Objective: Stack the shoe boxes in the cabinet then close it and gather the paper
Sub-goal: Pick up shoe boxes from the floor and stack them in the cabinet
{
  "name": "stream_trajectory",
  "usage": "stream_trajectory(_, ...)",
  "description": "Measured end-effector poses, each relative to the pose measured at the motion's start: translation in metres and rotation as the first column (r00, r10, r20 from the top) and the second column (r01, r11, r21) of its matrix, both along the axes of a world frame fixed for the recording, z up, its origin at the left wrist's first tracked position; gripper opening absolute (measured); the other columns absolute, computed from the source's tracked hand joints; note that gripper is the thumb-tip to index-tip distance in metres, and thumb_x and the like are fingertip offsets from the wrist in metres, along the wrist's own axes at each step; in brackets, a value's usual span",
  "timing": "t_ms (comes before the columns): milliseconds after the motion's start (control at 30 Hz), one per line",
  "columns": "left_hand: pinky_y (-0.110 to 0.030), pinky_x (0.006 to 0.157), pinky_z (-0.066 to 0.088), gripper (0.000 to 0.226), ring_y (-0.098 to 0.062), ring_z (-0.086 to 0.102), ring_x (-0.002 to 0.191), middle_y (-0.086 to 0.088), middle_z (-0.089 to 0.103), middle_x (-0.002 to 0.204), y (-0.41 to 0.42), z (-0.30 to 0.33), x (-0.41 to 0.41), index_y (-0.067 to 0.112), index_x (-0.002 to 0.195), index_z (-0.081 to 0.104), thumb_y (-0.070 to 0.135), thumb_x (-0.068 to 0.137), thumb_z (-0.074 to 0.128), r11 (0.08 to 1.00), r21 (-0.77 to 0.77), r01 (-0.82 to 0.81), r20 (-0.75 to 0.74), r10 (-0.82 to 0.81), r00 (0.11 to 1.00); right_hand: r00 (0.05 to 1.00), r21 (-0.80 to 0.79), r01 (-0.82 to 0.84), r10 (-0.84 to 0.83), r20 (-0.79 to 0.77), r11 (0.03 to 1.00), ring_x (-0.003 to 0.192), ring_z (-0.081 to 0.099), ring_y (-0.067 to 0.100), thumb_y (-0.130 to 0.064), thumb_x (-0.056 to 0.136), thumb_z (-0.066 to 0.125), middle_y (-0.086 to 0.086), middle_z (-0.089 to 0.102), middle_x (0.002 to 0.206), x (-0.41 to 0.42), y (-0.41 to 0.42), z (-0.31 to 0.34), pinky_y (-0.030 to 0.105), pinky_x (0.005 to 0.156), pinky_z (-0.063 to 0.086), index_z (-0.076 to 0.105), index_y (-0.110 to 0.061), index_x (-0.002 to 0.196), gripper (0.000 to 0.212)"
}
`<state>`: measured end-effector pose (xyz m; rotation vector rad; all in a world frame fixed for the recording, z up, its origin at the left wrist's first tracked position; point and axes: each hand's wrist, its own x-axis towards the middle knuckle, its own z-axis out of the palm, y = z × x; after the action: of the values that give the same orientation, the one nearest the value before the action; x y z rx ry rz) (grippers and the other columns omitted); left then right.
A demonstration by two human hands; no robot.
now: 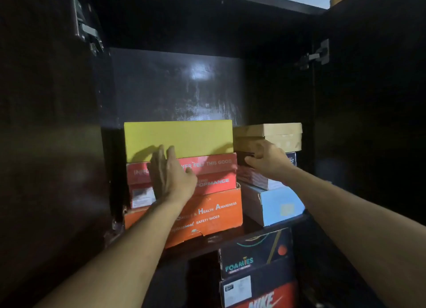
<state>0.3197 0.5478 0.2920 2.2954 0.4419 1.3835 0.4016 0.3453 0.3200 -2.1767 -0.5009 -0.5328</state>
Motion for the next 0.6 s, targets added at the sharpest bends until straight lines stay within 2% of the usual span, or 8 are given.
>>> stream_trajectory(67, -0.038, 0.115, 0.027, 0.062, -0.026, 0.033, 0.14, -0.008, 0.039, 0.151, -0.035, -0.009, -0.004, 0.012, 0.142, 0.043, 0.019, 0.084, 0.065, 0.985, 0.042, 0.17, -0.131, -0.163, 0.978, 0.999, -0.02, 0.034, -0.035, -0.032, 0.999, 0.103, 0.063, 0.031, -0.026, 0.09, 0.065, 0.013, 0.063, 0.125, -0.019, -0.033, -0.001, 0.041, 0.084, 0.056, 0.04, -0.015, 0.142, 0.059)
stream_trajectory(133, -0.035, 0.102, 0.043, 0.055, -0.024, 0.051, 0.124, -0.004, 0.055, 0.134, -0.066, -0.014, -0.008, 0.016, 0.131, 0.055, 0.021, 0.078, 0.071, 0.935, 0.009, 0.355, -0.29, -0.338, 0.895, 0.993, -0.021, 0.073, -0.075, -0.091, 0.997, 0.098, 0.065, 0.029, -0.029, 0.089, 0.067, 0.009, 0.061, 0.123, -0.038, -0.069, -0.005, 0.041, 0.082, 0.059, 0.034, -0.018, 0.145, 0.065)
stream_trajectory(200, -0.036, 0.089, 0.051, 0.045, -0.023, 0.062, 0.106, 0.001, 0.065, 0.114, -0.095, -0.019, -0.013, 0.02, 0.112, 0.063, 0.027, 0.07, 0.078, 0.862, -0.057, 0.504, -0.483, -0.466, 0.741, 0.982, -0.045, 0.113, -0.118, -0.147, 0.993, 0.093, 0.068, 0.028, -0.029, 0.087, 0.071, 0.007, 0.062, 0.118, -0.059, -0.108, -0.01, 0.044, 0.08, 0.06, 0.04, -0.016, 0.141, 0.064)
stream_trajectory(233, -0.038, 0.086, 0.053, 0.048, -0.023, 0.063, 0.099, 0.0, 0.065, 0.109, -0.11, -0.021, -0.016, 0.02, 0.108, 0.063, 0.033, 0.066, 0.081, 0.835, -0.074, 0.546, -0.567, -0.485, 0.665, 0.973, -0.078, 0.143, -0.155, -0.172, 0.987, 0.091, 0.069, 0.029, -0.029, 0.085, 0.072, 0.009, 0.064, 0.116, -0.069, -0.129, -0.012, 0.046, 0.078, 0.06, 0.044, -0.014, 0.139, 0.063)
stream_trajectory(300, -0.038, 0.089, 0.052, 0.065, -0.022, 0.063, 0.098, -0.001, 0.064, 0.112, -0.143, -0.025, -0.021, 0.02, 0.117, 0.061, 0.045, 0.061, 0.082, 0.789, -0.099, 0.606, -0.692, -0.493, 0.528, 0.948, -0.162, 0.18, -0.216, -0.236, 0.97, 0.088, 0.072, 0.028, -0.028, 0.085, 0.072, 0.014, 0.068, 0.106, -0.093, -0.169, -0.018, 0.048, 0.075, 0.061, 0.053, -0.009, 0.131, 0.053)
stream_trajectory(400, -0.036, 0.088, 0.053, 0.061, -0.023, 0.064, 0.095, -0.003, 0.066, 0.109, -0.196, -0.039, -0.028, 0.018, 0.119, 0.061, 0.047, 0.069, 0.081, 0.703, -0.145, 0.696, -0.782, -0.513, 0.354, 0.913, -0.246, 0.218, -0.286, -0.291, 0.945, 0.083, 0.073, 0.022, -0.026, 0.086, 0.072, 0.014, 0.072, 0.097, -0.121, -0.223, -0.037, 0.045, 0.072, 0.062, 0.062, -0.005, 0.119, 0.041)
stream_trajectory(533, -0.03, 0.058, 0.054, 0.059, -0.017, 0.06, 0.067, 0.001, 0.063, 0.089, -0.264, -0.067, -0.035, 0.017, 0.123, 0.06, 0.046, 0.074, 0.077, 0.59, -0.18, 0.787, -0.833, -0.517, 0.197, 0.852, -0.333, 0.297, -0.406, -0.332, 0.895, 0.078, 0.073, 0.018, -0.03, 0.087, 0.07, 0.006, 0.071, 0.096, -0.144, -0.286, -0.072, 0.037, 0.07, 0.063, 0.067, -0.01, 0.108, 0.029)
stream_trajectory(600, -0.032, 0.064, 0.057, 0.062, -0.021, 0.065, 0.084, 0.0, 0.064, 0.091, -0.296, -0.088, -0.032, 0.017, 0.126, 0.059, 0.044, 0.074, 0.078, 0.553, -0.229, 0.801, -0.842, -0.526, 0.122, 0.823, -0.326, 0.325, -0.435, -0.364, 0.888, 0.079, 0.072, 0.018, -0.03, 0.087, 0.07, -0.002, 0.068, 0.094, -0.151, -0.317, -0.092, 0.037, 0.071, 0.063, 0.068, -0.014, 0.104, 0.023)
